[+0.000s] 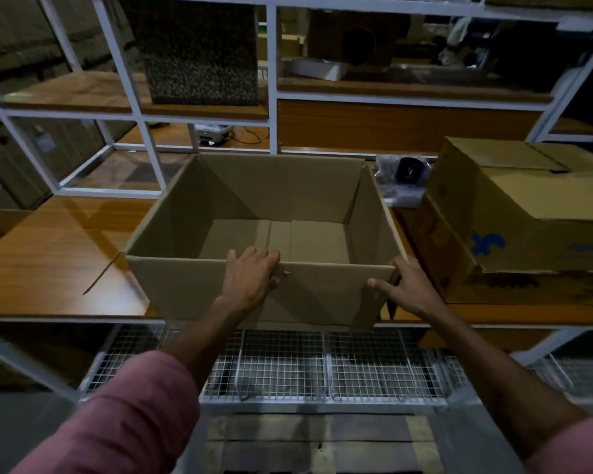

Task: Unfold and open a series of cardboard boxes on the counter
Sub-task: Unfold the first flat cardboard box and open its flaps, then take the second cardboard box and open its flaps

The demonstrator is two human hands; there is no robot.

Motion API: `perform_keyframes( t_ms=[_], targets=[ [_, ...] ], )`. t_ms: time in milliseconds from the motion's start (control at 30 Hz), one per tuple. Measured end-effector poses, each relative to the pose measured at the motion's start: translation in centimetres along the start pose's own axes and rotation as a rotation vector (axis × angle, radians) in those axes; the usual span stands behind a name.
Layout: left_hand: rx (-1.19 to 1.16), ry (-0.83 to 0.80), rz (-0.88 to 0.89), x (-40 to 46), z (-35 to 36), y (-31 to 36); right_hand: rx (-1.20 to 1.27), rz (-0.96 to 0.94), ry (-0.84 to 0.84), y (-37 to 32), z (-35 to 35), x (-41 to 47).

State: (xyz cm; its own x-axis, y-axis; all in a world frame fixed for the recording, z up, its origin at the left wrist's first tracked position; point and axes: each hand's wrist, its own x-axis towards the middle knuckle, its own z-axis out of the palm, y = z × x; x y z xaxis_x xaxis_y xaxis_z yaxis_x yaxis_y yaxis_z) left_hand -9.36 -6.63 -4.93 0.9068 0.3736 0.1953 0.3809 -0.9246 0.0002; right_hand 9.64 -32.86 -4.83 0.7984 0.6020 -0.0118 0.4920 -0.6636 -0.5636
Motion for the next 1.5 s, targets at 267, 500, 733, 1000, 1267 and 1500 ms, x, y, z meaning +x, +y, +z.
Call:
perform_keyframes(
  t_ms=[267, 500, 733, 1000, 1267, 1500],
  targets=[
    [0.017, -0.042, -0.062, -0.2, -0.9, 1.4, -0.045, -0.009, 0.117, 0.0, 0.9, 0.0],
    [0.035, -0.043, -0.119, -1.3, -0.6, 2.3, -0.042, 0.015, 0.052, 0.7, 1.1, 0.6],
    [-0.083, -0.032, -0.052, 3.8, -2.1, 8.9, 0.047, -0.093, 0.023, 1.0, -0.8, 0.8],
    [-0.184, 0.159, 0.161, 10.6, -3.6, 16.4, -0.039, -0.143, 0.226, 0.2, -6.1, 3.9],
    [-0.291, 0.129, 0.281, 16.2, -5.7, 22.5, -0.093, -0.059, 0.396, 3.1, -13.1, 5.0],
    [-0.341, 0.055, 0.349, 21.0, -5.8, 29.3, -0.162, 0.003, 0.489, 8.8, -19.2, 7.2]
  ],
)
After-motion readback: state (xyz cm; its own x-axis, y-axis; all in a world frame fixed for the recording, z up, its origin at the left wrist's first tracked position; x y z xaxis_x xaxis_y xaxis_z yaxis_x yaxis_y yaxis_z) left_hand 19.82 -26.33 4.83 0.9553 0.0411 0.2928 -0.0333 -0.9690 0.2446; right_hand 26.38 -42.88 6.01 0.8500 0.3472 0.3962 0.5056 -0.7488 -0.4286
